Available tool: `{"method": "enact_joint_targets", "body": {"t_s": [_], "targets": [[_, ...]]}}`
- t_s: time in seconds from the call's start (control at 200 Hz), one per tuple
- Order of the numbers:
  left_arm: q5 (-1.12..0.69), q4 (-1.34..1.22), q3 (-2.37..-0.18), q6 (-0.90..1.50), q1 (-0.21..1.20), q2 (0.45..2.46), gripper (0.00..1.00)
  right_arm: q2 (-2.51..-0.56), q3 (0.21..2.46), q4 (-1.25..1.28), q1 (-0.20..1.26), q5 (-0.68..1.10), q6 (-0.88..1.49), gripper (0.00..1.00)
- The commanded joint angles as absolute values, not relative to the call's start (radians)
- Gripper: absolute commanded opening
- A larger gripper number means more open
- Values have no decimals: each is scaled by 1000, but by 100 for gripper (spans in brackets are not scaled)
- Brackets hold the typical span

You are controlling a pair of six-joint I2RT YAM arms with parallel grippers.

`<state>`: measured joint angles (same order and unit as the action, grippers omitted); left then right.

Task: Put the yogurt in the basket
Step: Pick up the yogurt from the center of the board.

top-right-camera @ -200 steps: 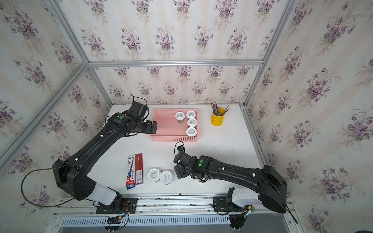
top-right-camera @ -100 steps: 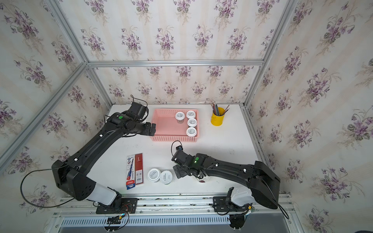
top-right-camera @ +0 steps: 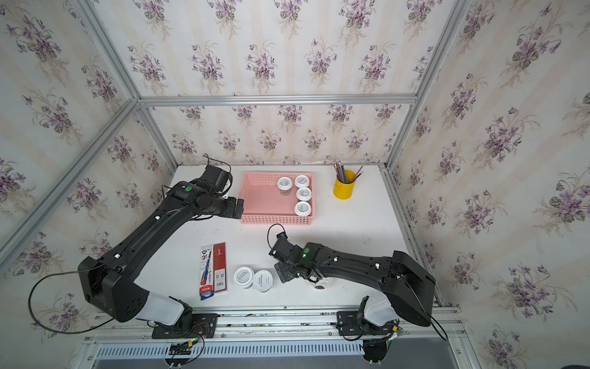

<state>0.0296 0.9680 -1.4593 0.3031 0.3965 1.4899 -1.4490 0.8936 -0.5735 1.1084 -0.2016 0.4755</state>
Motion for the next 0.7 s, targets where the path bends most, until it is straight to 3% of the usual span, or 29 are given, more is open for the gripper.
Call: {"method": "enact_joint_targets", "body": {"t_s": [0.0, 0.579, 0.699], "targets": [[28, 955, -1457, 303, 391, 1482, 99, -1452, 892, -572, 1109, -219, 479, 84], [62, 977, -1457, 306, 380, 1475, 99, -1445, 870, -550, 1109, -221, 489, 76], [39, 980, -1409, 318, 326, 1445, 99, -1442, 872, -561, 1109, -234, 495, 76]]}}
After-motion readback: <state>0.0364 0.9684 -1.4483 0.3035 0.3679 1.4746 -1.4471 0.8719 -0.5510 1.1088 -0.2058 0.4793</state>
